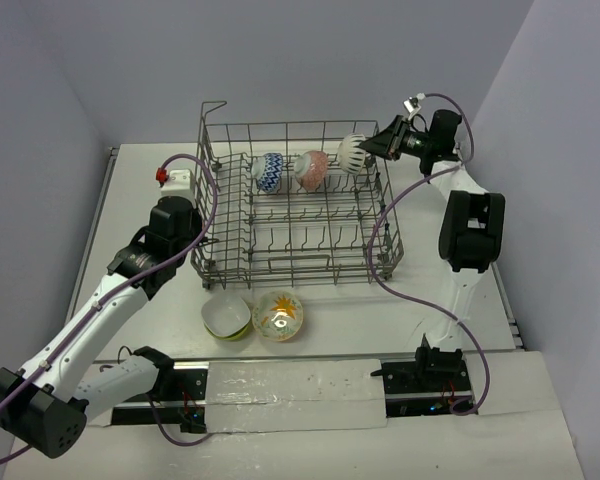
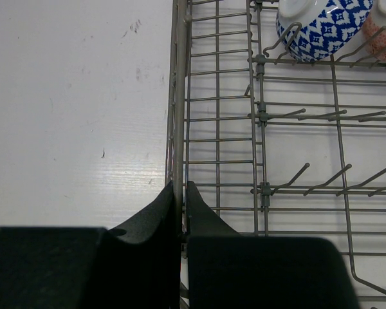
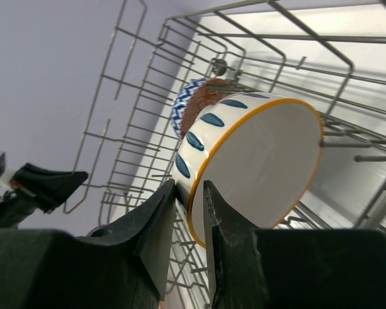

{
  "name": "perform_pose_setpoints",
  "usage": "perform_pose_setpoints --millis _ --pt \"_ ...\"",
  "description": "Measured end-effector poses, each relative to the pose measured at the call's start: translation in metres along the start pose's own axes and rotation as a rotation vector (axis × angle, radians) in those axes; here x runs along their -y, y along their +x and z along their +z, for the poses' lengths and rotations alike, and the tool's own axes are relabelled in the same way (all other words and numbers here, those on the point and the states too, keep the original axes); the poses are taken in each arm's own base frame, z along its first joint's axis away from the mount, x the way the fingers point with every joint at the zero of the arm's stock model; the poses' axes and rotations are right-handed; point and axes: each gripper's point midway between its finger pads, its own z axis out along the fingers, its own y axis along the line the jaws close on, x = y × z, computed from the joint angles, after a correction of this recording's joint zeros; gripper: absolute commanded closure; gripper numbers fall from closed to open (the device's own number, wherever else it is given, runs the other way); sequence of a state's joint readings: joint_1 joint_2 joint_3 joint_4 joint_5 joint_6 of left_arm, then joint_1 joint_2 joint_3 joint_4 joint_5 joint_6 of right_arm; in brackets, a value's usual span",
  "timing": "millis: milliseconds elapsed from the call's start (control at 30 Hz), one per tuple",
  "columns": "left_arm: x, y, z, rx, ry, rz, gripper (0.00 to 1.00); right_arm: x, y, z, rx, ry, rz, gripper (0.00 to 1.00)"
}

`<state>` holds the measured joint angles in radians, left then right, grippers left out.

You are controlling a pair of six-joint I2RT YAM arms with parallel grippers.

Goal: Load the bowls into the dish rack

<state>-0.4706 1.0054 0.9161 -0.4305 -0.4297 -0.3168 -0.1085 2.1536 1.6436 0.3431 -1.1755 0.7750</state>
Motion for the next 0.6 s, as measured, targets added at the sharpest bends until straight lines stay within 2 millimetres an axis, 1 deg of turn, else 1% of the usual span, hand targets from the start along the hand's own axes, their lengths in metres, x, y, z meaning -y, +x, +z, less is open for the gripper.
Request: perform_pose_setpoints --millis 133,267,433,600 --pt "0.000 0.000 0.000 0.000 0.000 -0.001 0.99 0.003 -0.002 -0.003 -0.003 0.070 -0.016 0.68" --pt "0.000 0.000 0.000 0.000 0.000 -0.001 0.99 0.009 -0.004 -0.007 -0.010 0.135 -0.022 0.65" --pt "0.000 0.000 0.000 -0.001 0.001 -0.002 0.99 0.016 -0.007 -0.012 -0.018 0.208 -0.036 0.64" --pt "0.000 0.000 0.000 -0.001 0.001 -0.003 1.00 0.019 -0.009 -0.013 -0.027 0.276 -0.062 0.57"
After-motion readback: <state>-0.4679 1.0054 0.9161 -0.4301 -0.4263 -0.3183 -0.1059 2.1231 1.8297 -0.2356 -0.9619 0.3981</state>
